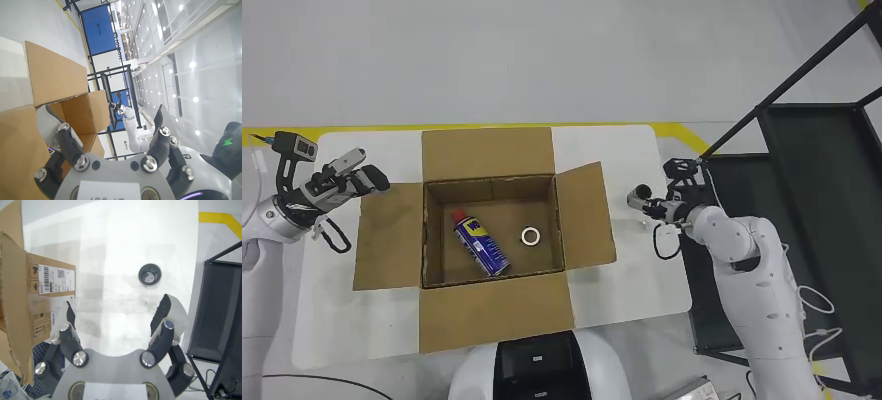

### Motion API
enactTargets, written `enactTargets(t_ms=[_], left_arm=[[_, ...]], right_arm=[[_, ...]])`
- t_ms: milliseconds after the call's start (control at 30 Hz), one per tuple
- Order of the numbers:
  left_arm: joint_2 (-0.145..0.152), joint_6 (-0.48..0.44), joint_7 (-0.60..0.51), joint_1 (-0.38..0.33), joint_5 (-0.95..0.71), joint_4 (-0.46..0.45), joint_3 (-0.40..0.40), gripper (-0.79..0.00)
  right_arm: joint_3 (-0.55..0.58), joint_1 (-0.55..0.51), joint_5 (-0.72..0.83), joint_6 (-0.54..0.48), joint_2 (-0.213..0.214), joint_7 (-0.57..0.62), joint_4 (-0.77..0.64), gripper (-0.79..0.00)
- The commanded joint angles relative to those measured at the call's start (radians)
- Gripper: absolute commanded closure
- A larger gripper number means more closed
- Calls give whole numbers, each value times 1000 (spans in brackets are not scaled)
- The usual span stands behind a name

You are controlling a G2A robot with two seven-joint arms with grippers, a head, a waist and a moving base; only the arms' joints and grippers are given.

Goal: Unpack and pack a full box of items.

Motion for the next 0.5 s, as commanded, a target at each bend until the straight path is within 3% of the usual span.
enactTargets(t_ms=[0, 233, 467], left_arm=[[0, 0, 0, 0, 0, 0, 0, -785], [0, 0, 0, 0, 0, 0, 0, -785], [0, 0, 0, 0, 0, 0, 0, -785]], right_arm=[[-19, 37, -28, -21, 3, 33, 38, -785], [-84, 129, -143, -114, 14, 72, 146, -785], [-84, 129, -143, -114, 14, 72, 146, -785]])
